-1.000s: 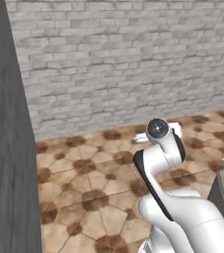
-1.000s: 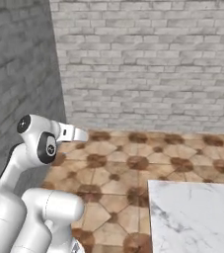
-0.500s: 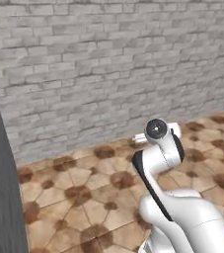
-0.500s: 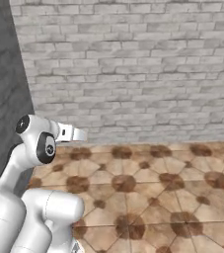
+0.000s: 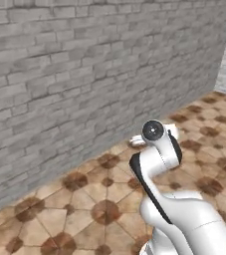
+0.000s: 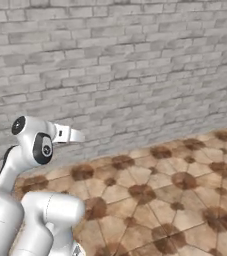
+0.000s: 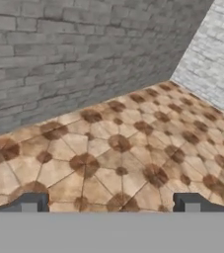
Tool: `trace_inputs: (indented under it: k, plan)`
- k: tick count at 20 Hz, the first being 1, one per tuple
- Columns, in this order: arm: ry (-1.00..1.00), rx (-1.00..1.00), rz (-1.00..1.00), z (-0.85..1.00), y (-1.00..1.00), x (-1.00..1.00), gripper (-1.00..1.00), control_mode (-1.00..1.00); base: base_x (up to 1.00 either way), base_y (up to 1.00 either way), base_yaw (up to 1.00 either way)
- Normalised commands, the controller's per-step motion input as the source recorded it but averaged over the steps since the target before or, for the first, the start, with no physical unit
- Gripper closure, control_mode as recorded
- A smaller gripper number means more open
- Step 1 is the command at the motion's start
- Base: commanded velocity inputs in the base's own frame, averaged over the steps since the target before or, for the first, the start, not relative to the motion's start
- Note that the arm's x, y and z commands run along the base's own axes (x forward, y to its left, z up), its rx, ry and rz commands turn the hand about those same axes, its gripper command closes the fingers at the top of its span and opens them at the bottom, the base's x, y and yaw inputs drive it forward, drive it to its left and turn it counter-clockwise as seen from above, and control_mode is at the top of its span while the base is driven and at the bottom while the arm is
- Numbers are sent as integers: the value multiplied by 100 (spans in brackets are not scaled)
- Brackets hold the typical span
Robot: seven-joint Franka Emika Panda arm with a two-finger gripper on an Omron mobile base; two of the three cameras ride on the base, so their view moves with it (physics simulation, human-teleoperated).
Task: Pick the egg and butter from the fridge and place them by the bowl for mixing.
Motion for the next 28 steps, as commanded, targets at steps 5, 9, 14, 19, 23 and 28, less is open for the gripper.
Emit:
trace_inputs:
  k: [5, 9, 14, 19, 23, 28]
  plan:
    - [0, 0, 0, 0, 0, 0, -100, 100, 100, 0, -59]
    - [0, 0, 0, 0, 0, 0, -100, 100, 100, 0, -56]
    - [0, 0, 0, 0, 0, 0, -100, 100, 100, 0, -48]
    - [0, 0, 0, 0, 0, 0, -100, 100, 100, -2, -40]
    - [0, 0, 0, 0, 0, 0, -100, 100, 100, -15, -35]
    - [0, 0, 0, 0, 0, 0, -100, 100, 100, -29, -17]
